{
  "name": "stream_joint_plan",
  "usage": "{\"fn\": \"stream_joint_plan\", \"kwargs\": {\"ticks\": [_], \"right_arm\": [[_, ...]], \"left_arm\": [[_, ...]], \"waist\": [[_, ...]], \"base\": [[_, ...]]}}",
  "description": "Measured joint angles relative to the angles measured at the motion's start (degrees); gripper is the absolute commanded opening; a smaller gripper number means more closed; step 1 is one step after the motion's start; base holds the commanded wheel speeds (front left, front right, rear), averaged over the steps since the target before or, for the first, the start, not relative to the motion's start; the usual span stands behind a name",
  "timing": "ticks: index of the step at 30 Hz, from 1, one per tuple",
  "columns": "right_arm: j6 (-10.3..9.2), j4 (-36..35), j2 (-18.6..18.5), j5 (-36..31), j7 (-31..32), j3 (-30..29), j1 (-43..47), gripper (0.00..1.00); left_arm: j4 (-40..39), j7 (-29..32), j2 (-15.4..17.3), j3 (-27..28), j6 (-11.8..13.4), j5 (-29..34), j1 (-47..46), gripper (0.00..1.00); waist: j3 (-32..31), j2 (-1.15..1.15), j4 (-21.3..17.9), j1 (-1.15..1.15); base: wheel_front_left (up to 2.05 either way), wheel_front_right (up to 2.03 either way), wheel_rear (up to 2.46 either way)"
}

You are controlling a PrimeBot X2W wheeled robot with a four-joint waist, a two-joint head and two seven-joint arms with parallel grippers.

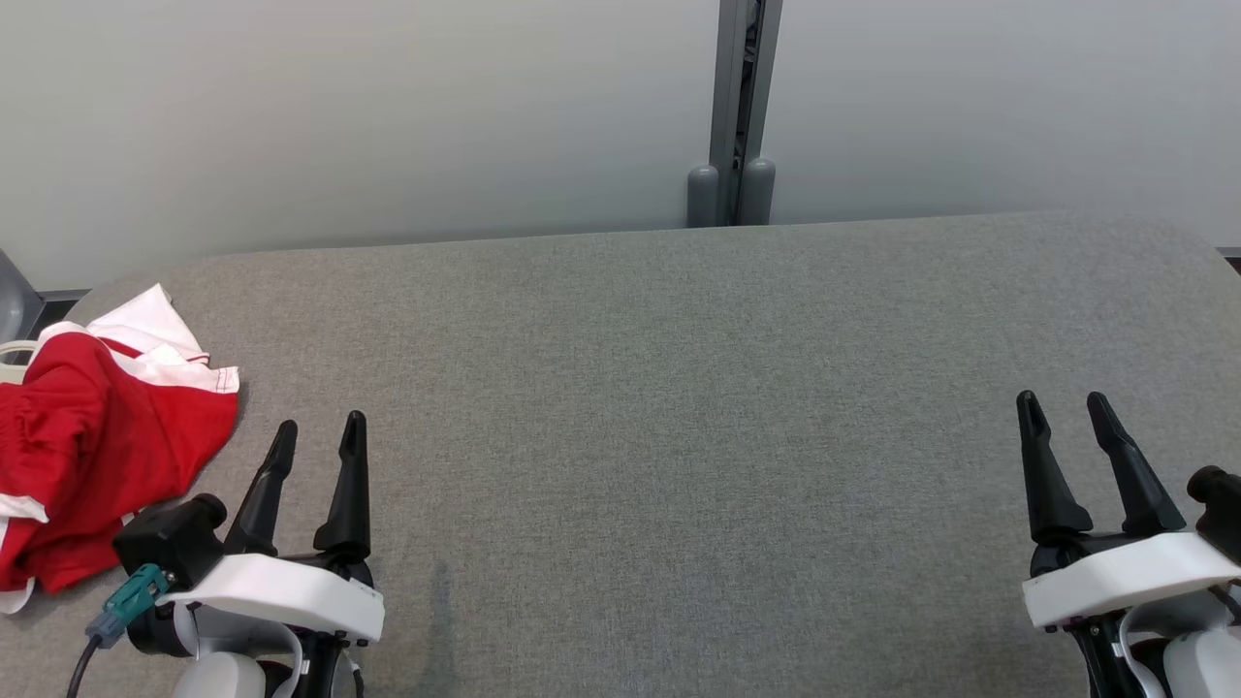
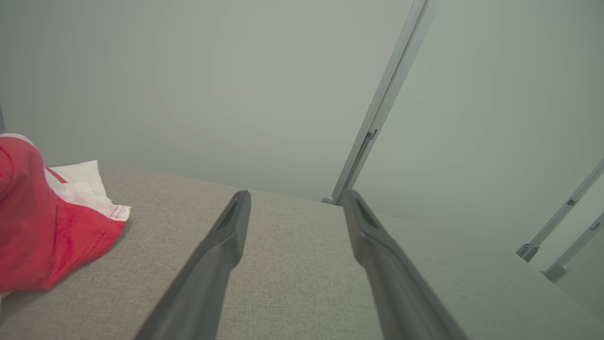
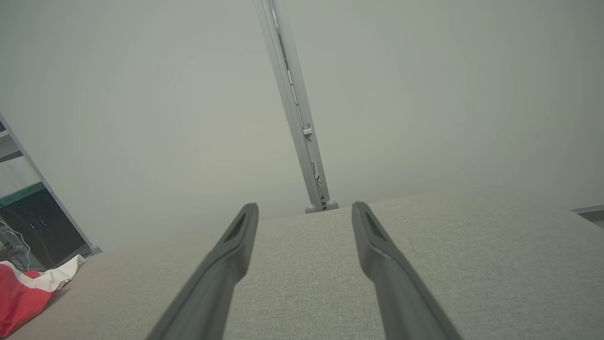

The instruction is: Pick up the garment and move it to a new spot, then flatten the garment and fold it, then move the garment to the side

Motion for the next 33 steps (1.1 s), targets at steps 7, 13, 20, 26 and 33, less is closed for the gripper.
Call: {"fn": "stream_joint_plan", "kwargs": {"ticks": [7,13,20,26,33], "right_arm": [[0.05,0.8,-0.1,-3.5,-0.8,0.2,-0.1,1.00],[0.07,1.6,-0.1,-6.7,-1.5,0.7,-0.1,1.00],[0.07,2.7,0.0,-10.4,-2.5,1.0,-0.1,1.00],[0.08,3.9,0.0,-12.9,-3.3,1.1,-0.1,1.00],[0.08,5.9,0.4,-14.6,-4.1,1.0,-0.4,1.00]], "left_arm": [[1.2,-0.8,0.2,-0.5,0.4,3.3,0.0,1.00],[2.8,-1.7,0.6,-0.9,0.9,6.6,-0.2,1.00],[4.6,-2.5,1.0,-1.2,1.5,10.1,-0.4,1.00],[6.3,-3.3,1.0,-1.1,1.9,11.9,-0.5,1.00],[7.0,-4.1,0.6,-0.4,1.8,13.3,-1.0,1.00]], "waist": [[-0.1,0.00,0.0,0.00],[-0.2,0.00,0.1,0.00],[-0.3,0.00,0.2,0.00],[-0.3,0.00,0.2,0.00],[-0.3,0.00,0.3,0.00]], "base": [[0.00,0.00,0.00],[0.00,0.00,0.00],[0.00,0.00,0.00],[0.00,0.00,0.00],[0.00,0.00,0.00]]}}
